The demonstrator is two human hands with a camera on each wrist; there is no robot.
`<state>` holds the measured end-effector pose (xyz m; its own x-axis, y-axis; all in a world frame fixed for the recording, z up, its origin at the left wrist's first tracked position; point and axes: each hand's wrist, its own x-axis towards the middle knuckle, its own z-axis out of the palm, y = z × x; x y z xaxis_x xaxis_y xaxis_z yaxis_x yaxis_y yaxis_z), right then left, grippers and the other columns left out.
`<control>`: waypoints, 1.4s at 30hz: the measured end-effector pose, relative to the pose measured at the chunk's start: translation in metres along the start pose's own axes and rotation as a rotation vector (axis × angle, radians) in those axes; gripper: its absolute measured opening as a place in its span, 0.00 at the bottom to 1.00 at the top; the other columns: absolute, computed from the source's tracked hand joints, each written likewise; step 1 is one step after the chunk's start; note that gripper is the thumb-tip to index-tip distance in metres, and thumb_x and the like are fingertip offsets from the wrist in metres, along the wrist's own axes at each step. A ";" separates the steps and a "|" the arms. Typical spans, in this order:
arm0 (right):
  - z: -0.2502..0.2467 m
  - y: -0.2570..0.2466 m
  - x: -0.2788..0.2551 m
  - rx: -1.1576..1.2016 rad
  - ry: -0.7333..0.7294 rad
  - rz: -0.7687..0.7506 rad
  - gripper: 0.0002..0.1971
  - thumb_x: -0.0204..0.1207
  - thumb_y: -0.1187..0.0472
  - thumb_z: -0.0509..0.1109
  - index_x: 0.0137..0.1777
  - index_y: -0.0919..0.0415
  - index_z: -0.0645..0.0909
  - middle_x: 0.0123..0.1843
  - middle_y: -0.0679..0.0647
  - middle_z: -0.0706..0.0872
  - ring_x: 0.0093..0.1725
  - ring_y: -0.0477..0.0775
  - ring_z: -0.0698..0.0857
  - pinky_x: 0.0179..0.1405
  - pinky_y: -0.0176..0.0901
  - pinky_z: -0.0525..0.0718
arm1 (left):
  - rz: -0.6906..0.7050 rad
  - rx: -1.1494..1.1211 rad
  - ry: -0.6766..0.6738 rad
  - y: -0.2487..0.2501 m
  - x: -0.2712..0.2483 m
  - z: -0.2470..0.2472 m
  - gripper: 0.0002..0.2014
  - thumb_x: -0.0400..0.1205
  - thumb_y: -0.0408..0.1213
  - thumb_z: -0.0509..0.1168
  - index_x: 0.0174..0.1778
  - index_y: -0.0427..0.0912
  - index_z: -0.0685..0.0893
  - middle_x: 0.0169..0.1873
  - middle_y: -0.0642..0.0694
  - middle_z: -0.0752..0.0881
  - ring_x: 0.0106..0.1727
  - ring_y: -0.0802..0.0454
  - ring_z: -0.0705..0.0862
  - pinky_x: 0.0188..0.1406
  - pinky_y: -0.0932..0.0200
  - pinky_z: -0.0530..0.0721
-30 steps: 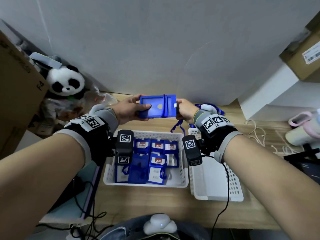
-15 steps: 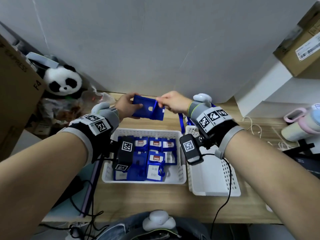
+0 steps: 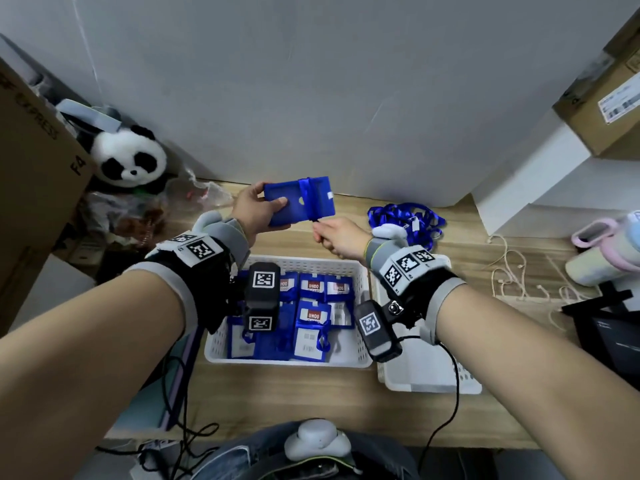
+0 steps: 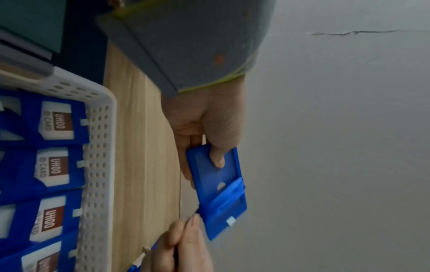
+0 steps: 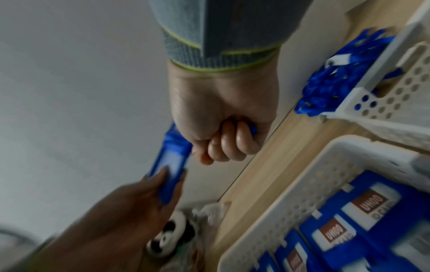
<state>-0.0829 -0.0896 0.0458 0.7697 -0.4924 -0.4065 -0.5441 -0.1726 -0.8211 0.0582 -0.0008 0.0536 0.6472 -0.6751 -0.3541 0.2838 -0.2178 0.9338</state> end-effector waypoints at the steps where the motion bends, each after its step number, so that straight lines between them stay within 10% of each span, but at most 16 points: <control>1: 0.000 -0.002 0.000 -0.041 0.020 -0.031 0.20 0.85 0.60 0.54 0.29 0.57 0.71 0.23 0.48 0.68 0.20 0.42 0.66 0.21 0.31 0.64 | 0.015 0.036 0.044 -0.004 0.002 0.000 0.10 0.80 0.25 0.65 0.42 0.46 0.76 0.40 0.43 0.81 0.38 0.45 0.83 0.21 0.58 0.87; 9: -0.021 -0.009 0.009 -0.024 0.335 -0.135 0.18 0.79 0.55 0.65 0.26 0.51 0.78 0.34 0.51 0.78 0.31 0.51 0.74 0.30 0.42 0.74 | -0.051 0.490 -0.143 -0.002 -0.011 0.000 0.08 0.76 0.25 0.70 0.44 0.36 0.77 0.43 0.40 0.83 0.47 0.41 0.85 0.33 0.54 0.89; 13: -0.016 -0.010 0.013 0.000 0.369 -0.144 0.13 0.78 0.57 0.68 0.31 0.55 0.81 0.40 0.51 0.83 0.33 0.51 0.80 0.33 0.42 0.82 | -0.058 0.407 -0.263 -0.002 -0.020 0.009 0.30 0.75 0.20 0.68 0.72 0.43 0.70 0.55 0.38 0.84 0.54 0.42 0.85 0.35 0.54 0.89; 24: -0.010 -0.011 0.017 -0.058 0.564 -0.168 0.01 0.68 0.61 0.77 0.39 0.55 0.87 0.41 0.50 0.90 0.41 0.49 0.86 0.43 0.41 0.84 | -0.060 0.291 -0.338 -0.005 -0.027 0.011 0.31 0.75 0.20 0.68 0.74 0.41 0.70 0.55 0.42 0.84 0.57 0.43 0.85 0.55 0.44 0.86; 37: -0.004 -0.011 0.012 -0.333 0.586 -0.177 0.07 0.74 0.63 0.67 0.47 0.57 0.87 0.46 0.52 0.90 0.48 0.55 0.86 0.45 0.41 0.80 | -0.108 0.272 -0.383 -0.006 -0.029 0.013 0.31 0.75 0.20 0.67 0.74 0.40 0.69 0.58 0.38 0.84 0.56 0.40 0.86 0.51 0.47 0.88; 42: 0.000 -0.010 0.005 -0.520 0.388 -0.236 0.17 0.75 0.60 0.67 0.63 0.57 0.83 0.64 0.53 0.84 0.62 0.55 0.82 0.59 0.40 0.76 | -0.099 0.237 -0.338 -0.008 -0.028 0.008 0.28 0.76 0.19 0.66 0.73 0.37 0.71 0.55 0.39 0.85 0.52 0.43 0.86 0.49 0.52 0.89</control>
<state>-0.0740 -0.0901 0.0517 0.7648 -0.6441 0.0122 -0.5406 -0.6519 -0.5318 0.0322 0.0147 0.0567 0.3450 -0.8274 -0.4432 0.1372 -0.4227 0.8958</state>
